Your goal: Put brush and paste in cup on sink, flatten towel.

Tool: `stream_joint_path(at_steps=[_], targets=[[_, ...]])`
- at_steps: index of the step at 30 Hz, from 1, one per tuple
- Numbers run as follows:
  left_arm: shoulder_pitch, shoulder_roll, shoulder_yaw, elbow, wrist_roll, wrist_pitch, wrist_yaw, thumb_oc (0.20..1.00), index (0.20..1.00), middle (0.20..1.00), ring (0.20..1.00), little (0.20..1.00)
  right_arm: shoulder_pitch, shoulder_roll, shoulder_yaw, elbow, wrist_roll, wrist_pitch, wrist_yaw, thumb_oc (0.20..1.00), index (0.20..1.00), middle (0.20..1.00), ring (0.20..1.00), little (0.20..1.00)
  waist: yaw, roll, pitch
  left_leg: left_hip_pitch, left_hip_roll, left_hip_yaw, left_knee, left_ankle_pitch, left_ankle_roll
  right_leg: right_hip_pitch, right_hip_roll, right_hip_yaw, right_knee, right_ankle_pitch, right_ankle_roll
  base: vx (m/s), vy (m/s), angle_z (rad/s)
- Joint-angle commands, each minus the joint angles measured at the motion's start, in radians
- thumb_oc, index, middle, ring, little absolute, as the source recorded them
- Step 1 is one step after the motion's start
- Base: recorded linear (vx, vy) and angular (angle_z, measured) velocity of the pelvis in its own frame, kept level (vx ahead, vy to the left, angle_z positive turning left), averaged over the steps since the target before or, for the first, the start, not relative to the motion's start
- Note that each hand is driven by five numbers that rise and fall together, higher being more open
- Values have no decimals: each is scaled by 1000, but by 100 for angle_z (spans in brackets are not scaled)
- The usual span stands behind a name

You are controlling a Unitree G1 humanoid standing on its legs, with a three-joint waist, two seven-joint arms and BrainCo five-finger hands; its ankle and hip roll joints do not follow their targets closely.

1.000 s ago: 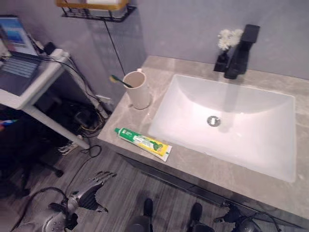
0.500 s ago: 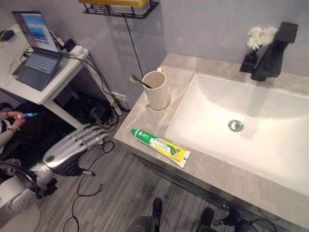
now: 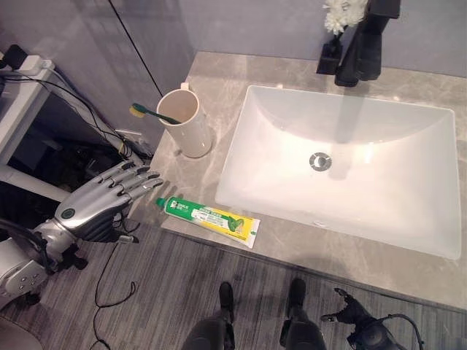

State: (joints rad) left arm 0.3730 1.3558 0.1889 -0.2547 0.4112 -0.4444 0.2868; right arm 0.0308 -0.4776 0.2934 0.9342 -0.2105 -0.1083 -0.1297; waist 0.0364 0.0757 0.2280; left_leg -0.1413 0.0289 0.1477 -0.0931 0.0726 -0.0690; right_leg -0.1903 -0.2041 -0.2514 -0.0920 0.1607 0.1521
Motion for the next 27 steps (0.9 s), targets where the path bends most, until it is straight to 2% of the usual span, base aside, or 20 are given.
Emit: stream_joint_path(at_steps=[1,6,10,27], targets=[[-48,-27,17,71,-55,-5,6,1000,1000,1000,1000,1000,-41,-12,13,42,7,-1,-27,1000,1000,1000,1000,1000,-11,-28,-20,6,-22,39,6,0,-26,52,-80,67,6,34,88,24,6,-6],[-101,-69,-57,92,-59,2,-7,1000,1000,1000,1000,1000,-47,10,12,36,30,-3,-32,1000,1000,1000,1000,1000,-24,-32,-30,16,-19,43,6,-3,-29,56,-81,69,5,31,87,0,0,0],[-126,-106,-98,105,-76,5,-12,1000,1000,1000,1000,1000,-32,1,38,-39,22,-13,-13,1000,1000,1000,1000,1000,-32,-38,-35,21,-17,57,6,-6,-30,48,-79,76,5,34,89,0,0,0],[-190,-198,-153,161,-127,28,-5,1000,1000,1000,1000,1000,-21,23,12,56,40,3,-32,1000,1000,1000,1000,1000,-50,-73,-36,27,6,104,6,-10,-32,7,-47,128,5,39,83,18,-8,-13]])
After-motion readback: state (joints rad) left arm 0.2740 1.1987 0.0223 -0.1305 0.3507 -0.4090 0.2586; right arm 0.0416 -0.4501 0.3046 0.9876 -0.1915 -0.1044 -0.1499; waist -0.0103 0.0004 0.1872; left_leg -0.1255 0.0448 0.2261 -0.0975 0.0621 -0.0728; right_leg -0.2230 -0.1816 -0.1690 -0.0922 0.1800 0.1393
